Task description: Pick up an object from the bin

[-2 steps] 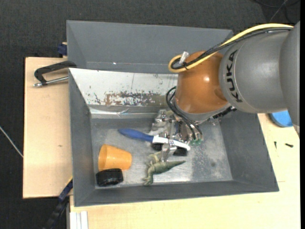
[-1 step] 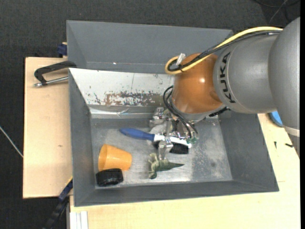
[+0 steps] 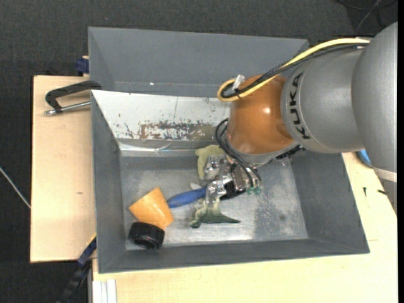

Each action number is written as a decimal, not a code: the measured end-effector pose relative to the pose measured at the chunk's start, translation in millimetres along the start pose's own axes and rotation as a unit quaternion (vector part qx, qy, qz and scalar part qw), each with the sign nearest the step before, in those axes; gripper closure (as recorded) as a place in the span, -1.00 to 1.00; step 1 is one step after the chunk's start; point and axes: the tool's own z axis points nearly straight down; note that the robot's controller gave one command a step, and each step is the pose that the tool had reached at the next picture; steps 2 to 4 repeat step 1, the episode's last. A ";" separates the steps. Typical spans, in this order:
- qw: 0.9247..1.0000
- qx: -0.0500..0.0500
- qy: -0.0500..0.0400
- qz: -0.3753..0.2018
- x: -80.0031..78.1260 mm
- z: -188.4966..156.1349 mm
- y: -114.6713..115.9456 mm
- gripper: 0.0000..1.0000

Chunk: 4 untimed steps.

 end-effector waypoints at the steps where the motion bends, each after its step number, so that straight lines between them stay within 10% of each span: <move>1: 1.000 0.000 -0.004 -0.008 -11.4 -137.9 -9.7 1.00; 4: 1.000 0.000 -0.004 -0.008 -11.4 -137.9 -9.7 1.00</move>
Offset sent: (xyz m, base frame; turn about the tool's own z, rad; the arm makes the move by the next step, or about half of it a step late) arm 0.0090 -0.0094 0.1329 -0.0164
